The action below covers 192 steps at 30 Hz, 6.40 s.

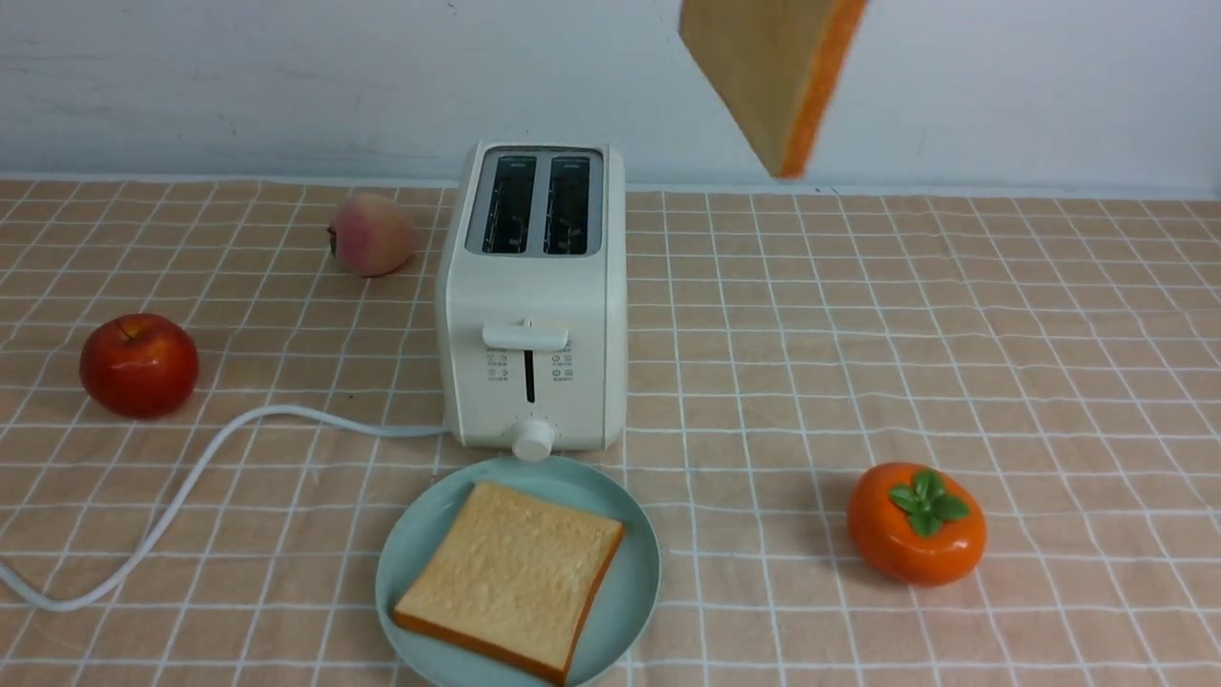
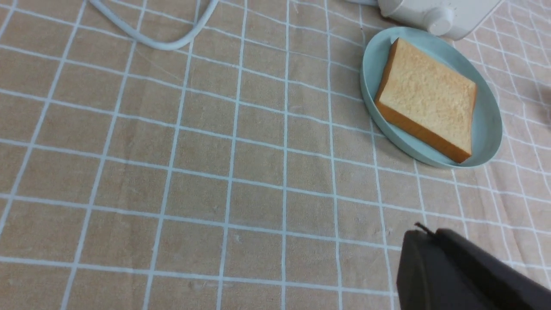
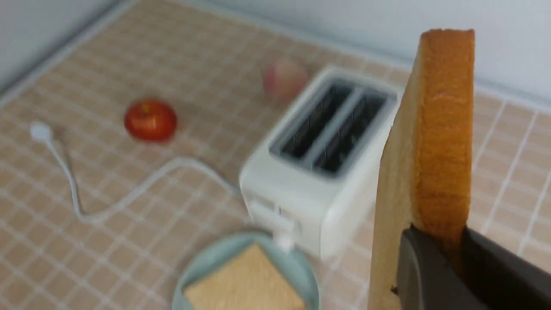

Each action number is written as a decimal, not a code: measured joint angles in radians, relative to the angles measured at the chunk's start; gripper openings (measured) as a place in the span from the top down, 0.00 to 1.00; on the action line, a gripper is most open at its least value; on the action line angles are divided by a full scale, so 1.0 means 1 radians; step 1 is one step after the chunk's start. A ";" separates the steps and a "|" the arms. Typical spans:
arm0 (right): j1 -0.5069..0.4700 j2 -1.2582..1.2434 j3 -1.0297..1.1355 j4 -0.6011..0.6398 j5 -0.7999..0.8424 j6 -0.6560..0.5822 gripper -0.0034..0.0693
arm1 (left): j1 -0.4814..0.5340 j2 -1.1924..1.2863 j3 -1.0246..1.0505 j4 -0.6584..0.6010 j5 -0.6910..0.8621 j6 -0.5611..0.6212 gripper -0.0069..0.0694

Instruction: Take toasted bread from bread machine on light coffee tablecloth place on plate.

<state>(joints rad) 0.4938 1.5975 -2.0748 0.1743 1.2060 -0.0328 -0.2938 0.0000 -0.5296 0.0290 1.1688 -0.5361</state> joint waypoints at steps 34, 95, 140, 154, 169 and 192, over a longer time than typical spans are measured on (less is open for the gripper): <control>0.001 0.328 0.769 1.146 -0.483 -0.683 0.69 | 0.000 0.000 0.012 -0.049 -0.110 0.006 0.93; -0.595 -1.557 1.902 0.274 -1.108 -0.240 0.93 | 0.000 0.001 0.230 -0.052 -0.774 0.003 0.91; -0.595 -1.557 1.908 0.270 -1.069 -0.240 0.86 | 0.248 0.000 0.560 -0.079 -0.794 0.321 0.88; -0.595 -1.557 1.908 0.268 -1.069 -0.241 0.84 | 0.248 0.000 0.560 -0.079 -0.794 0.321 0.86; -0.482 -1.608 2.098 -0.050 -0.938 -0.068 0.82 | 0.248 0.000 0.560 -0.079 -0.793 0.321 0.84; -0.460 -1.608 2.092 -0.104 -0.826 -0.002 0.80 | 0.248 0.000 0.560 -0.078 -0.793 0.321 0.81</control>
<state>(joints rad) 0.0338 -0.0102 0.0171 0.0704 0.3805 -0.0346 -0.0459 0.0000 0.0304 -0.0493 0.3760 -0.2152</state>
